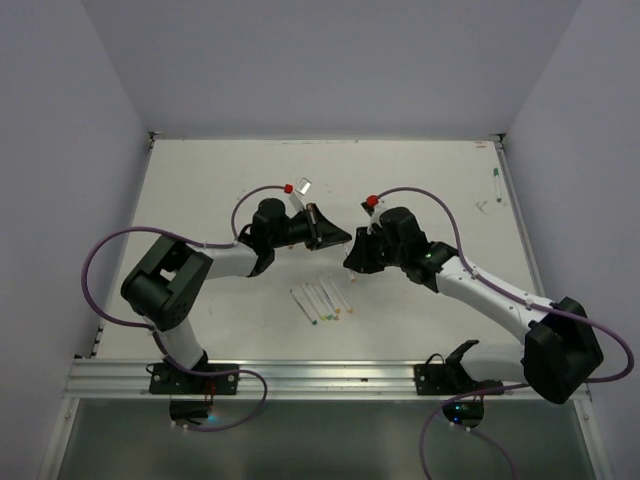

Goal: Open the pen caps

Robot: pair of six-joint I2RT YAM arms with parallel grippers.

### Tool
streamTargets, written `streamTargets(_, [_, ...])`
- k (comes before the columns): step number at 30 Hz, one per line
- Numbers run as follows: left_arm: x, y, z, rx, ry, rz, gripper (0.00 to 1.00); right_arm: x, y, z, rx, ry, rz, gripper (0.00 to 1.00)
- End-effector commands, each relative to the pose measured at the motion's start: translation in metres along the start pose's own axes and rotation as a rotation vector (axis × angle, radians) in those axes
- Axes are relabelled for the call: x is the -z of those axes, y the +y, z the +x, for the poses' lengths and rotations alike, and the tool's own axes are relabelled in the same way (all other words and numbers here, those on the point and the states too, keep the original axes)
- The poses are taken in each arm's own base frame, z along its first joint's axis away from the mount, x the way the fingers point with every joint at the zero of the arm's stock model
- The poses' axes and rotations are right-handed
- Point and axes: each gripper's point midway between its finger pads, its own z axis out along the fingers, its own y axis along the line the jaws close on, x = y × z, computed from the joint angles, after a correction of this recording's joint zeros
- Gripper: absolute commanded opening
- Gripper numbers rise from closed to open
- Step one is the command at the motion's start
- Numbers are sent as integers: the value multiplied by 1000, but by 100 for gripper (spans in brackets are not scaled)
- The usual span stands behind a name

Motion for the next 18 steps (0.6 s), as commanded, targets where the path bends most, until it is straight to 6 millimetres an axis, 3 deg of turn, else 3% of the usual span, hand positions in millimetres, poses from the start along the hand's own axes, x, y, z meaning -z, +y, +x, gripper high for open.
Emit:
streamTargets(1, [4,-19,-2,-48,-3,52,0,-2,21,-28,27,-73,-58,11])
streamTargets(3, [4,-18,-2,-51,-4,53,0,-5,22,-24,25,-62,-65,0])
streamTargets(8, [2,-16,-9,-100,-21,10,0,-9,26,0,58,-10,-38,0])
streamTargets(9, [3,4,-14,-83,-43,-100,0,-10,26,4,77,-3,-20,0])
streamTargets(10, [2,3,-24,-111,-71,-140,0,-11,29,13,104,12,-4,0])
streamTargets(11, [6,3,-32,-169,-99,-183,0,-11,21,20,124,24,51,0])
streamTargets(12, [11,22,-39,-163,-141,-294,0,-12,17,25,141,34,79,0])
streamTargets(13, [12,20,-48,-184,-167,-323,0,-11,14,31,157,42,106,0])
streamTargets(15, [19,37,-59,-197,-198,-433,0,-8,6,43,205,45,172,0])
streamTargets(18, [28,40,-73,-188,-251,-473,0,-1,-10,62,263,62,259,0])
